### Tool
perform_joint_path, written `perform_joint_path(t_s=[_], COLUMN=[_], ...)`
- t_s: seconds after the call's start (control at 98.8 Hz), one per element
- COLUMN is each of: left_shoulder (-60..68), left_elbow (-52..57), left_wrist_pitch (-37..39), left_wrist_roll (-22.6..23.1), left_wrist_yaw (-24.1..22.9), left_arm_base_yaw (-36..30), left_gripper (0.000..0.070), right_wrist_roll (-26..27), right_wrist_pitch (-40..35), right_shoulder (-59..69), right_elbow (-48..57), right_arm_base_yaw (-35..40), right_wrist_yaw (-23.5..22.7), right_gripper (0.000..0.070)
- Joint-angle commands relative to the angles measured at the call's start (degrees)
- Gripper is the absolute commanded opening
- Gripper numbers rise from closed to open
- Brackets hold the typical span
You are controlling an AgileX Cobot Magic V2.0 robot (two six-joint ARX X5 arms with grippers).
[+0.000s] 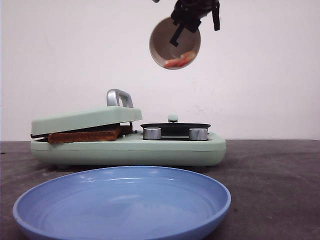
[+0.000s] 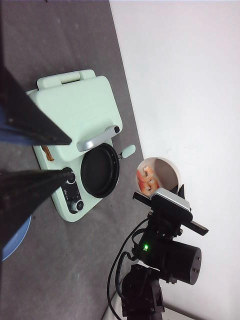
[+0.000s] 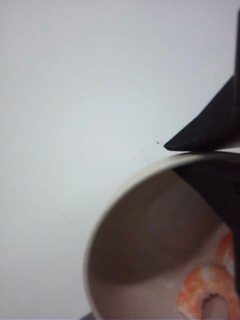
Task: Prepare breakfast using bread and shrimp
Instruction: 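Tilt the bowl with the right gripper to pour shrimp into the pan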
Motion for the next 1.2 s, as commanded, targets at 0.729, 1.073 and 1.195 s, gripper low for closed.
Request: perform_joint_path(t_s=[0.729, 1.073, 1.195], left_shoulder=[0.5, 0.5, 0.5], left_elbow=[0.8, 0.8, 0.8], left_wrist_pitch=[-0.9, -0.9, -0.9], left_wrist_roll=[0.5, 0.6, 0.6], left_wrist_yaw=[2.3, 2.3, 2.3], left_arm_base_yaw=[-1.1, -1.4, -1.4], left_gripper=[0.0004, 0.0004, 0.0004], right_wrist_roll=[-16.3, -9.4, -0.4], right_wrist_pitch=[8.2, 10.9, 7.6], right_shoulder=[2.3, 3.7, 2.4], right_elbow=[0.7, 0.7, 0.9], right_arm_base_yaw=[1.4, 1.4, 0.5], right_wrist_yaw=[0.2, 2.1, 6.6], right_gripper=[0.0, 0.0, 0.0006])
